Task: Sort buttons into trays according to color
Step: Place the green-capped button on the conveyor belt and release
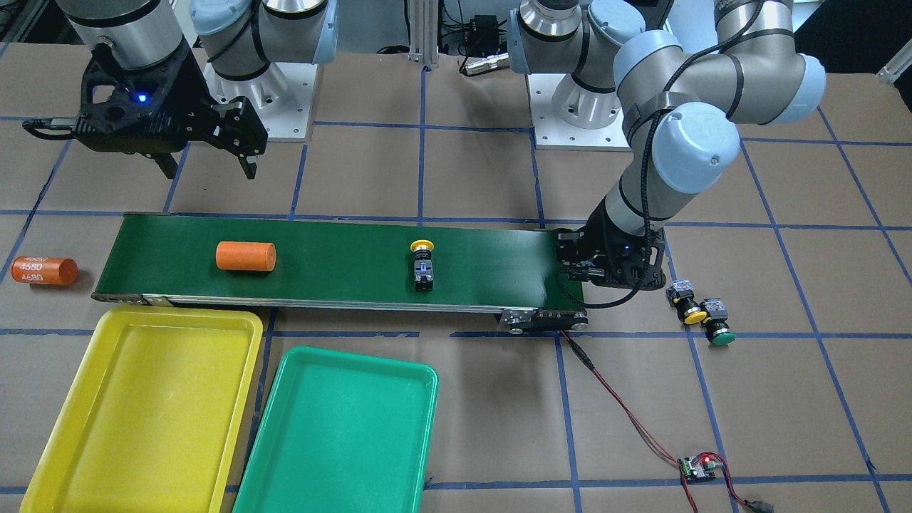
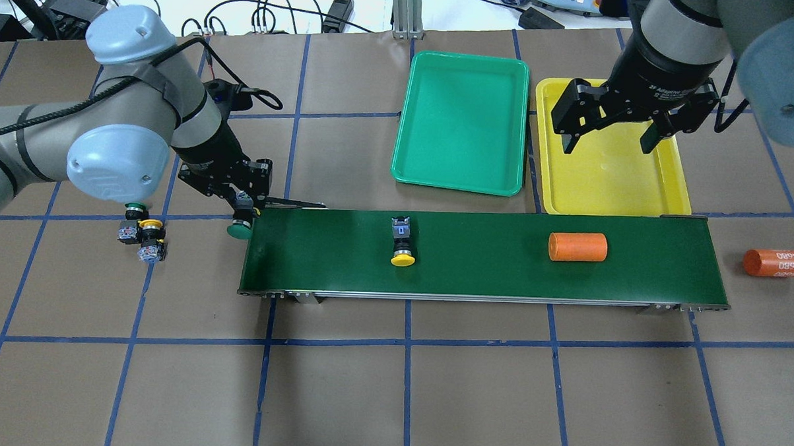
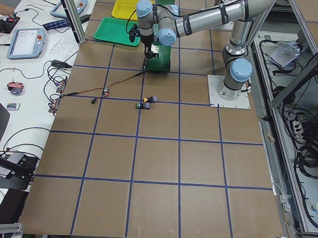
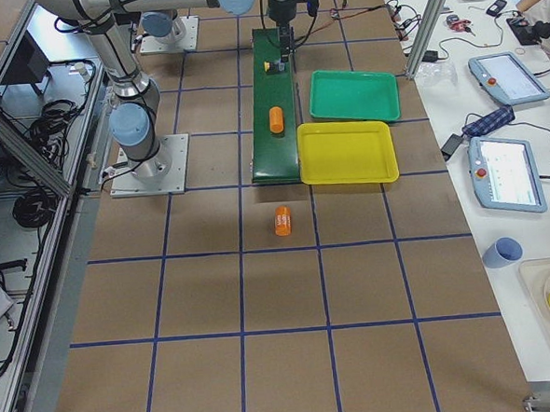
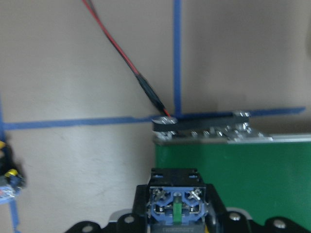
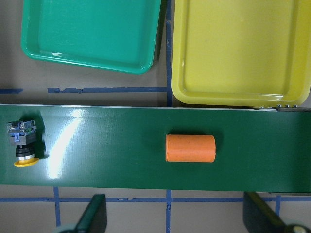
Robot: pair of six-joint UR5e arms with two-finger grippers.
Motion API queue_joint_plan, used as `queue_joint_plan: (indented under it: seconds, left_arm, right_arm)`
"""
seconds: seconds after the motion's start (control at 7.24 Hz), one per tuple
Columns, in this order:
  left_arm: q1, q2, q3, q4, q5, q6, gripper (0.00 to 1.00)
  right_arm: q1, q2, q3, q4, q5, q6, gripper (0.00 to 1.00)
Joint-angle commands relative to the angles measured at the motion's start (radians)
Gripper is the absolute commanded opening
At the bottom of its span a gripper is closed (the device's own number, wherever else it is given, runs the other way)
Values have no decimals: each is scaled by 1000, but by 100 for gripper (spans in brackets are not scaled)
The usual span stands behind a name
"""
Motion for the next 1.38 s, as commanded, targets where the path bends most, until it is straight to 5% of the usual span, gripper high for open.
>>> queue_joint_plan:
  seconds: [0.0,0.69,0.97,1.24]
  left_arm:
    - [-6,-20,-46,52,0,1,0]
    - [-6,-48,-48,117,-3,3,0]
    - [-9,-58,-50,125,-13,1,20]
    - [-14,-49,-59,123,-26,-4,69]
  right_arm:
    - [0,0,0,0,0,0,100]
    - [-3,-1,0,0,-2,-2,100]
    - [-9,-1,0,2,-8,0,100]
    - [-7,0,0,2,-8,-2,100]
